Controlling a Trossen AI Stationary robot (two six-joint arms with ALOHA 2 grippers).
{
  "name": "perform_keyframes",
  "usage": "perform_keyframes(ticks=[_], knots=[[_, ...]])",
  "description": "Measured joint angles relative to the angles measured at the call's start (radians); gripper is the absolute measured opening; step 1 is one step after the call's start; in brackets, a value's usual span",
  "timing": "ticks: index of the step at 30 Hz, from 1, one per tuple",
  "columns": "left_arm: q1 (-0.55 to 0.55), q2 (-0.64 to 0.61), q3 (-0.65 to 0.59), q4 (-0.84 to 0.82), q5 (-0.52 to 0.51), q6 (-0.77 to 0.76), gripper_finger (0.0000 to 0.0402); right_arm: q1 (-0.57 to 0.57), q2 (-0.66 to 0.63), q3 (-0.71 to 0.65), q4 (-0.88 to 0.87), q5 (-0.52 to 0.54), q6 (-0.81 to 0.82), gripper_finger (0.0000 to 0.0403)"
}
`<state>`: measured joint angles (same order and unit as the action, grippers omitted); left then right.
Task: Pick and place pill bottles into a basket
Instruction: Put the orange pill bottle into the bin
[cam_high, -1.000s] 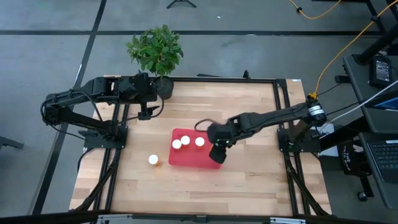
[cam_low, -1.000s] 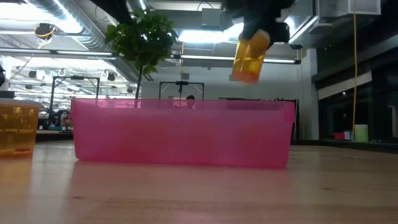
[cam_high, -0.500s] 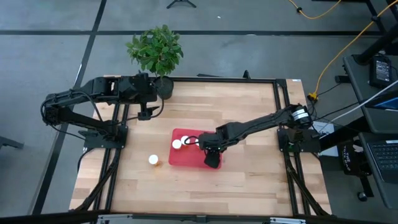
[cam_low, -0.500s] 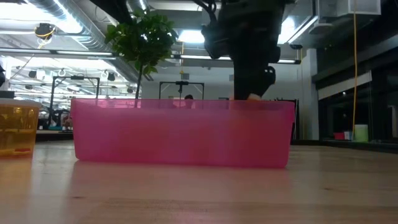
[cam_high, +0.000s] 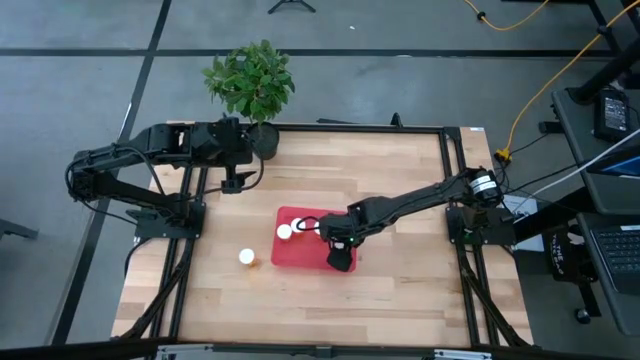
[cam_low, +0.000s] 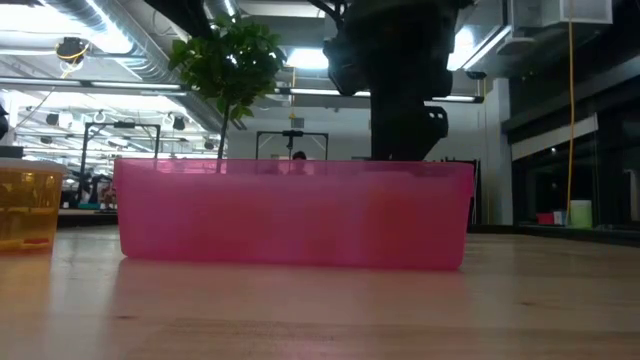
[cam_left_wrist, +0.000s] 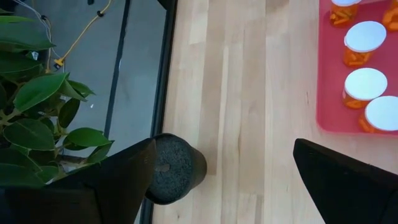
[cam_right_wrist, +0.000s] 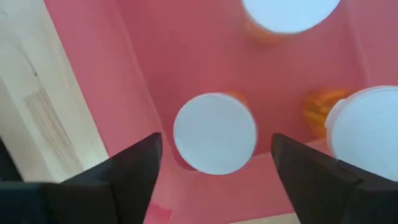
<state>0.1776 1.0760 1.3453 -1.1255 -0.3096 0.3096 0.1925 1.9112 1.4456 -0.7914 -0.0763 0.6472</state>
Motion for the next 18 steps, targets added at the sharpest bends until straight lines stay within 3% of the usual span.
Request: perform_keyframes(ticks=[4, 8, 18], knots=[[0.000, 0.000, 0.000, 0.000, 0.000, 0.000, 0.0375, 0.000, -0.005, 0.001, -0.006, -0.020, -0.001, 0.0336], [0.001, 0.000, 0.000, 0.000, 0.007, 0.005, 0.0375, 0.000, -0.018, 0.058, -0.054, 0.012, -0.032, 0.0346], [-0.024, -0.004, -0.052, -0.029, 0.034, -0.060, 0.0375, -0.005, -0.027, 0.374, -0.376, 0.409, -0.221, 0.0342]])
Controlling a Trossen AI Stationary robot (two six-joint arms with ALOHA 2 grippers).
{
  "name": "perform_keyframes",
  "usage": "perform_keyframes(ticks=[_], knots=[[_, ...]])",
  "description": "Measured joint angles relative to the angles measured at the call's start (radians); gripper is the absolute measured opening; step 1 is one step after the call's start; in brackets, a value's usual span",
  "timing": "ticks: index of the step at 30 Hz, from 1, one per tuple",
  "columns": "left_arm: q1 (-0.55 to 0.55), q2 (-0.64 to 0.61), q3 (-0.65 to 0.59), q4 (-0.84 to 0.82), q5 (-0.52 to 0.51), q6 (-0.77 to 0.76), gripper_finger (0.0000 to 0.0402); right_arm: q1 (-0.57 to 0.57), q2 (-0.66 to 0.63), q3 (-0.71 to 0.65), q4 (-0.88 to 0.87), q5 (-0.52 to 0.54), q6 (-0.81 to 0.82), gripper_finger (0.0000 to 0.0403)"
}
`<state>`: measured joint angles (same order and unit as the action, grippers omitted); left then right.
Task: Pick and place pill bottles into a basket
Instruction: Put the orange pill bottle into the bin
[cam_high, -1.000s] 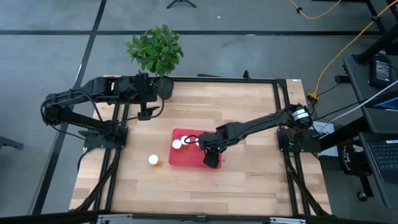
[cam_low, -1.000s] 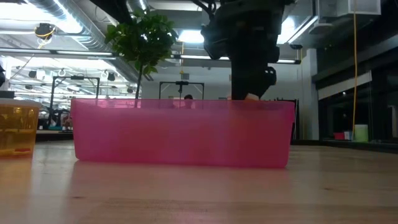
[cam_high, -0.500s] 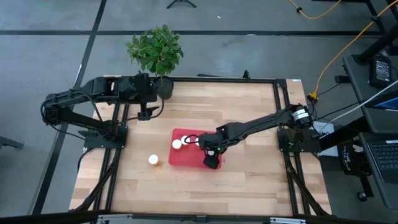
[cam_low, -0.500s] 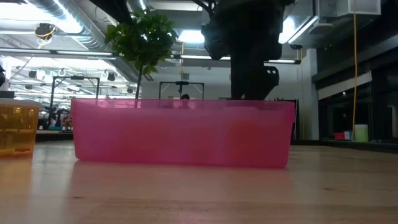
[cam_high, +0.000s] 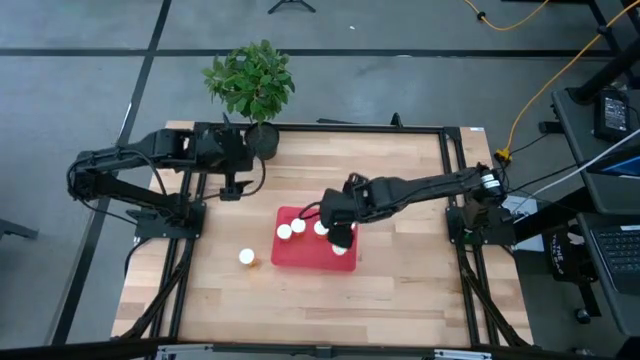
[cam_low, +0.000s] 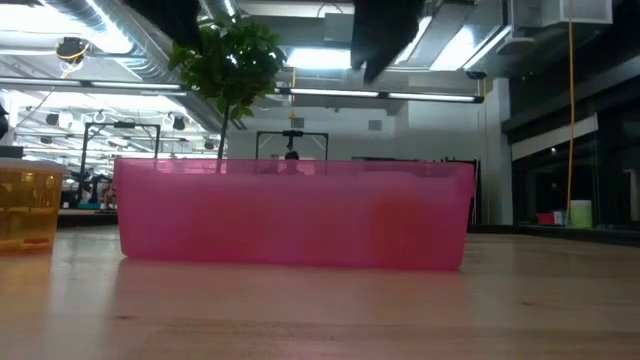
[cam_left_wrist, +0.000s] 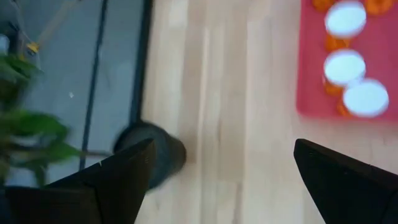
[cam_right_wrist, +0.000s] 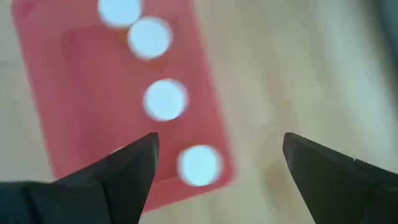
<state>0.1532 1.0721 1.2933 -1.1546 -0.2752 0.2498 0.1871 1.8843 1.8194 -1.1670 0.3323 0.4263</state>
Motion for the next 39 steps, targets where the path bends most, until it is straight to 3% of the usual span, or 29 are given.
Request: perform_keyframes(ticks=[5, 11, 15, 19, 22, 28, 32, 39], knots=[[-0.060, -0.013, -0.096, -0.038, -0.038, -0.073, 0.0375, -0.004, -0.042, 0.119, -0.110, 0.196, -0.060, 0.0342], [-0.178, -0.047, -0.176, -0.036, -0.051, -0.227, 0.0375, -0.068, -0.199, 0.115, -0.225, 0.280, -0.061, 0.0342], [-0.275, -0.058, -0.209, -0.042, -0.082, -0.362, 0.0375, -0.104, -0.375, -0.010, -0.209, 0.334, -0.065, 0.0342], [-0.363, -0.060, -0.258, -0.059, -0.132, -0.486, 0.0375, -0.144, -0.620, -0.260, -0.053, 0.336, -0.088, 0.0342], [-0.399, -0.049, -0.282, -0.059, -0.164, -0.558, 0.0375, -0.189, -0.819, -0.484, 0.148, 0.248, -0.146, 0.0342], [-0.408, -0.014, -0.302, -0.060, -0.176, -0.659, 0.0375, -0.297, -1.125, -0.858, 0.536, -0.040, -0.250, 0.0342], [-0.406, 0.010, -0.302, -0.058, -0.174, -0.687, 0.0375, -0.370, -1.257, -1.011, 0.600, -0.155, -0.280, 0.0342], [-0.406, 0.045, -0.302, -0.057, -0.172, -0.738, 0.0375, -0.419, -1.448, -1.241, 0.740, -0.263, -0.168, 0.0342]])
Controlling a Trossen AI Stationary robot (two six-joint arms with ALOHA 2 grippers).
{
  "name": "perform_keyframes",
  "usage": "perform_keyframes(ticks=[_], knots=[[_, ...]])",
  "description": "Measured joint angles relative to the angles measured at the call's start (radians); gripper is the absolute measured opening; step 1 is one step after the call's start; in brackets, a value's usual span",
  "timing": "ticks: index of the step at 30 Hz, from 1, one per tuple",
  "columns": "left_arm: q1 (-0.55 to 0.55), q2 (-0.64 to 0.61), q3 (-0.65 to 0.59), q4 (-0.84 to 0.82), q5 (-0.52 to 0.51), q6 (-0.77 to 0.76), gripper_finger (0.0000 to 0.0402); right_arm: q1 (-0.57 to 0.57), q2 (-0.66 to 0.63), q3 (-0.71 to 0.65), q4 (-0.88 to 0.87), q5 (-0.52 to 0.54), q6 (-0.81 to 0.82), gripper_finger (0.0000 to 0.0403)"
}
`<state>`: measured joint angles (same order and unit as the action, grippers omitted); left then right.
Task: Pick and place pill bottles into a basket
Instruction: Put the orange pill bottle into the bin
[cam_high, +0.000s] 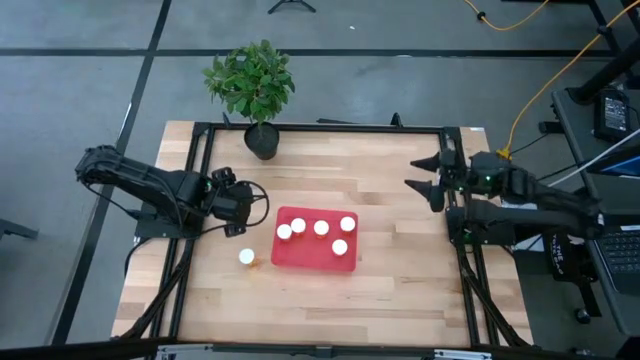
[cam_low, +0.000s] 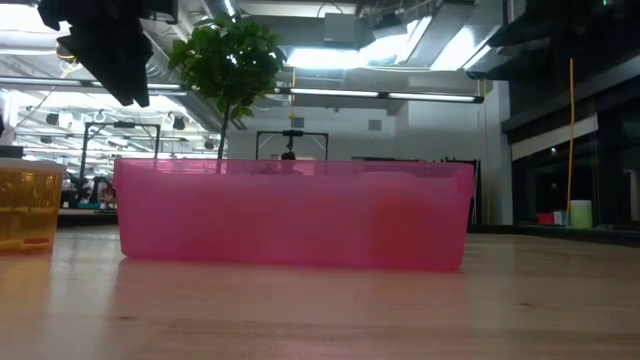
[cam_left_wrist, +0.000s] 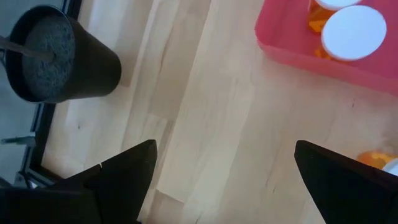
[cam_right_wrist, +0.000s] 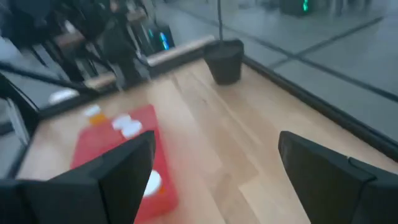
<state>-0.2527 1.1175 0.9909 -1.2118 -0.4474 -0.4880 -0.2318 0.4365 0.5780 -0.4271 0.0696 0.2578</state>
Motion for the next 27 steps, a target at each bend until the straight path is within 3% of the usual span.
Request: perform_keyframes(ticks=[4, 10, 17, 22, 27], knots=[[0.000, 0.020, 0.000, 0.000, -0.006, 0.000, 0.0375, 0.035, -0.073, -0.162, 0.170, -0.012, 0.085, 0.0342], [0.000, 0.043, 0.000, 0.011, 0.042, 0.001, 0.0375, 0.146, -0.069, -0.336, 0.426, -0.016, 0.122, 0.0342], [-0.030, 0.045, -0.042, 0.088, 0.049, 0.003, 0.0375, 0.257, -0.045, -0.418, 0.430, 0.117, 0.074, 0.0342], [-0.099, 0.045, -0.100, 0.132, 0.066, 0.012, 0.0375, 0.291, -0.044, -0.422, 0.439, 0.235, -0.058, 0.0342], [-0.192, 0.086, -0.068, 0.084, 0.161, 0.047, 0.0375, 0.291, -0.044, -0.422, 0.439, 0.243, -0.162, 0.0342]])
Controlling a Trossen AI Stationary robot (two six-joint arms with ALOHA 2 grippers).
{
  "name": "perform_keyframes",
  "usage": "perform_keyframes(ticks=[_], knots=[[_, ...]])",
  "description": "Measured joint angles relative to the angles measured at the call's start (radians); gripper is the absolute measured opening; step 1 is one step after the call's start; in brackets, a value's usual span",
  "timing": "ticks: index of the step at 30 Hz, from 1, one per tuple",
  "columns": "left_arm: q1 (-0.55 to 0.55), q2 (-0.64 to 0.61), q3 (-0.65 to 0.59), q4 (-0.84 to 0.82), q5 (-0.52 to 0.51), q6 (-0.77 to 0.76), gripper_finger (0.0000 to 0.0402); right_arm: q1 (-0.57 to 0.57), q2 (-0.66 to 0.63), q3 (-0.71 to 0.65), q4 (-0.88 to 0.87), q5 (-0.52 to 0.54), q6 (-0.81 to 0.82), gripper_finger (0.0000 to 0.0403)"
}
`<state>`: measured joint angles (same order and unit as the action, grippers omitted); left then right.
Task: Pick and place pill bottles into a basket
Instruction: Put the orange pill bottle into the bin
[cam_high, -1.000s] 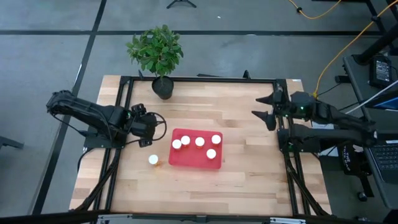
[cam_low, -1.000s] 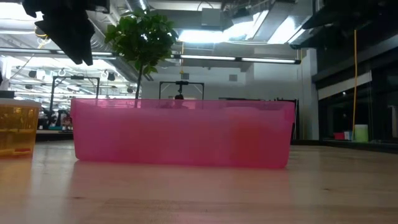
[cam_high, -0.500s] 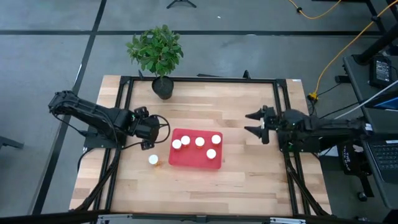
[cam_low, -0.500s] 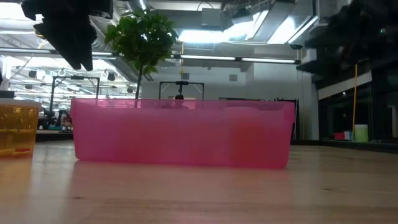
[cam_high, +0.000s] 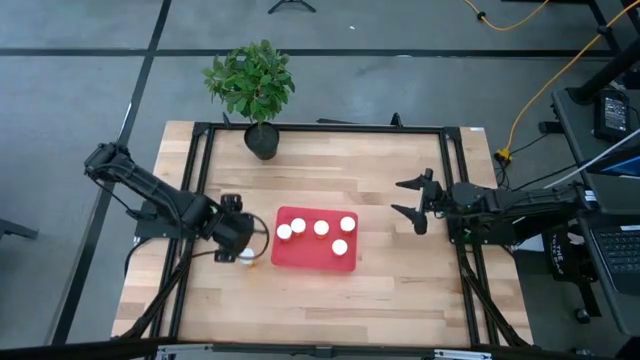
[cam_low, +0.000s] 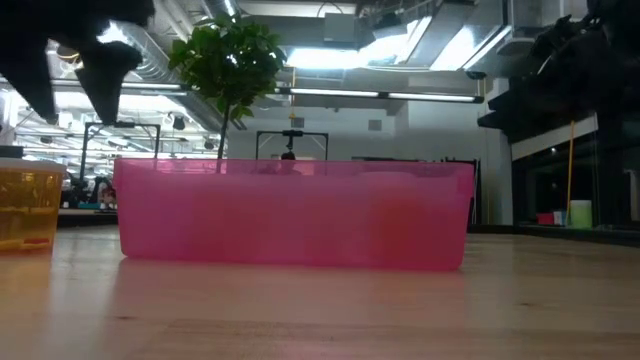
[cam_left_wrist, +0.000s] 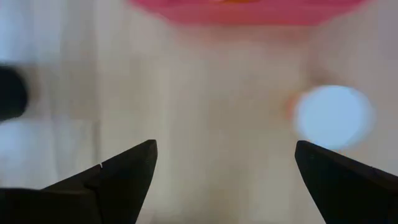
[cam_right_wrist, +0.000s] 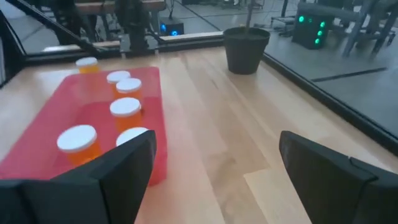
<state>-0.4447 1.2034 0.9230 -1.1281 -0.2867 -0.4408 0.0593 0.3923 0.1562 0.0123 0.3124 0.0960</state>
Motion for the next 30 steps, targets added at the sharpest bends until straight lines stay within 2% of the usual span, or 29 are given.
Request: perform_keyframes(ticks=[6, 11, 22, 30], knots=[[-0.082, 0.075, 0.090, 0.011, 0.101, 0.048, 0.0375, 0.000, -0.002, 0.000, 0.001, 0.001, -0.026, 0.0342], [-0.092, 0.111, 0.097, 0.057, 0.106, 0.047, 0.0375, 0.000, -0.002, 0.000, 0.004, 0.016, -0.027, 0.0342], [-0.102, 0.138, 0.017, 0.182, 0.122, -0.029, 0.0375, 0.000, -0.002, 0.000, 0.006, 0.018, -0.034, 0.0322], [-0.120, 0.178, -0.036, 0.257, 0.119, -0.111, 0.0375, 0.000, -0.002, 0.000, 0.062, 0.015, -0.181, 0.0319]])
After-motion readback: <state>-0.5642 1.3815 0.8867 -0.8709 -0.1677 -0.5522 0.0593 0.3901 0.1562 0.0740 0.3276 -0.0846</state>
